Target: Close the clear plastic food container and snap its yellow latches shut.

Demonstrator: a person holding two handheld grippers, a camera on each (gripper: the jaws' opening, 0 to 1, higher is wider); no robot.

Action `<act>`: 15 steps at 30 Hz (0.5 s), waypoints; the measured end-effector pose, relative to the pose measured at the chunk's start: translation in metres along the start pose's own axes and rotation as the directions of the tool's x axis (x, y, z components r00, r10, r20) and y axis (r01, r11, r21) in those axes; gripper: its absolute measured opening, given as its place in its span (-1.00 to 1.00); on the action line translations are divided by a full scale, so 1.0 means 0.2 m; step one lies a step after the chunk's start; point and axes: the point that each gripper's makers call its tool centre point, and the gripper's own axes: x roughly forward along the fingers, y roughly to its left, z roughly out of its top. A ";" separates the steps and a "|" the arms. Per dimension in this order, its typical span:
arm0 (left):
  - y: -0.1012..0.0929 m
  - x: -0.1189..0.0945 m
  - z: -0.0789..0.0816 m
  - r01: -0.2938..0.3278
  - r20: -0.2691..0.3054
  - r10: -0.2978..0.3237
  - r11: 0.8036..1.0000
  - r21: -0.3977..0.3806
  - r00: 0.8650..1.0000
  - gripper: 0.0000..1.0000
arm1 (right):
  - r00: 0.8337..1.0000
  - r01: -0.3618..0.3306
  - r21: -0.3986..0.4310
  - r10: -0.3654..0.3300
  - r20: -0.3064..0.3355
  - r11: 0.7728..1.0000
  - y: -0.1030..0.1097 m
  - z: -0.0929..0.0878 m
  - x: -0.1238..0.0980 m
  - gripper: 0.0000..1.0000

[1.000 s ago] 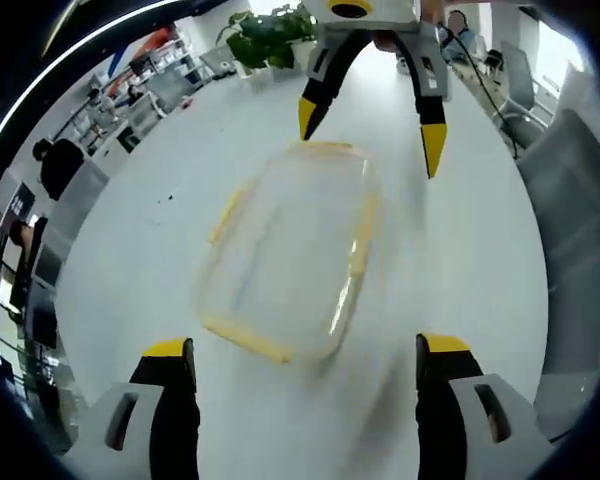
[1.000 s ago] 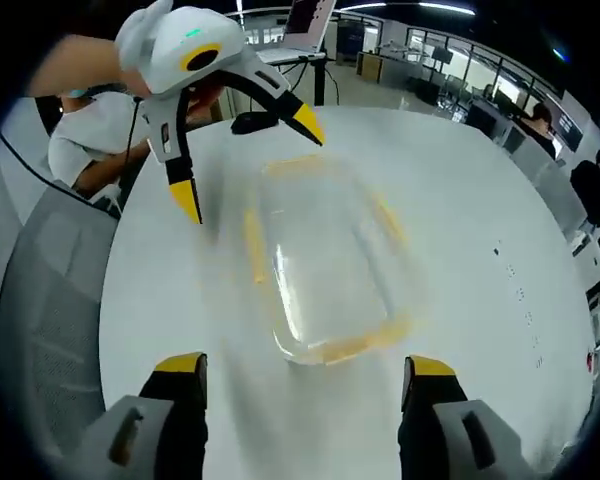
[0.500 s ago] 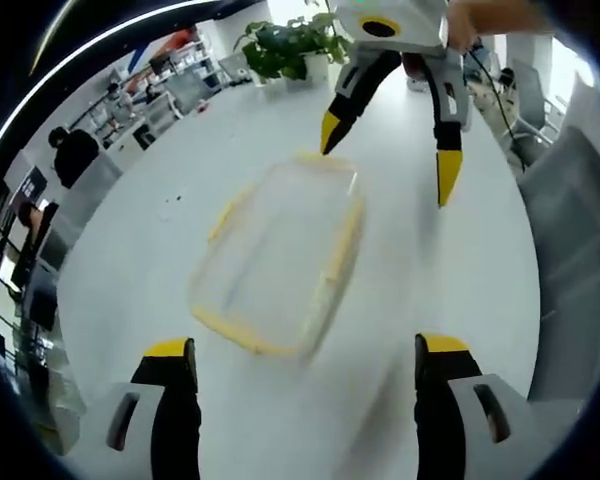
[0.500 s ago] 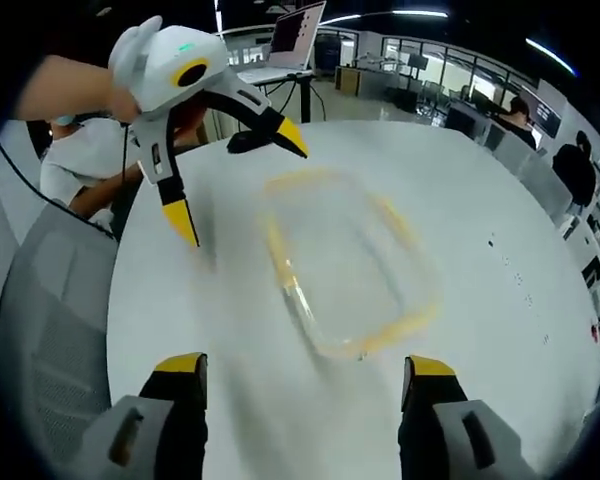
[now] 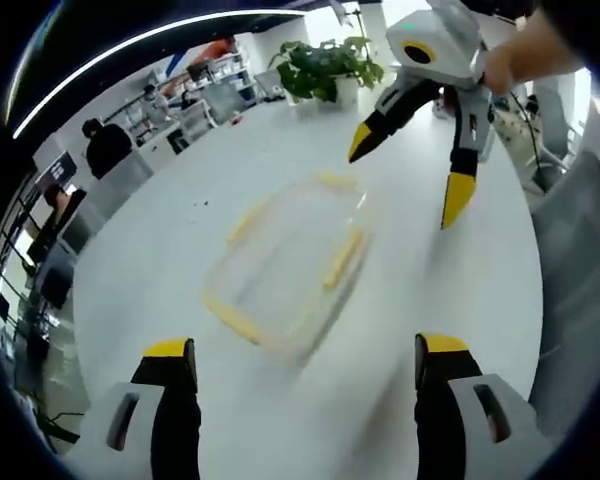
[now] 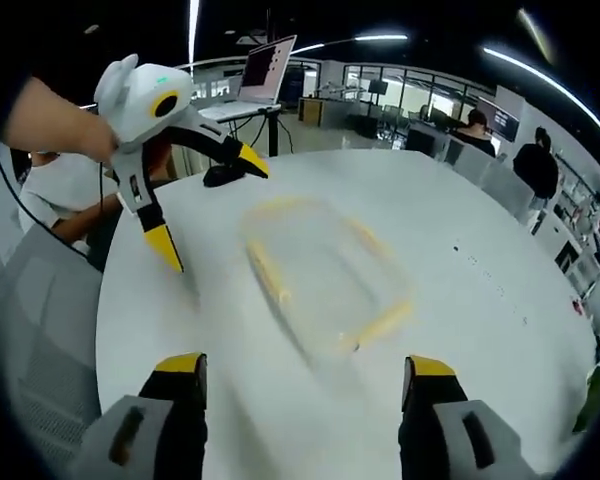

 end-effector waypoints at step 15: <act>-0.08 -0.08 -0.04 -0.026 0.042 0.030 0.997 -0.078 0.999 0.72 | 1.000 0.003 0.060 -0.004 0.010 0.998 0.14 -0.10 -0.06 0.57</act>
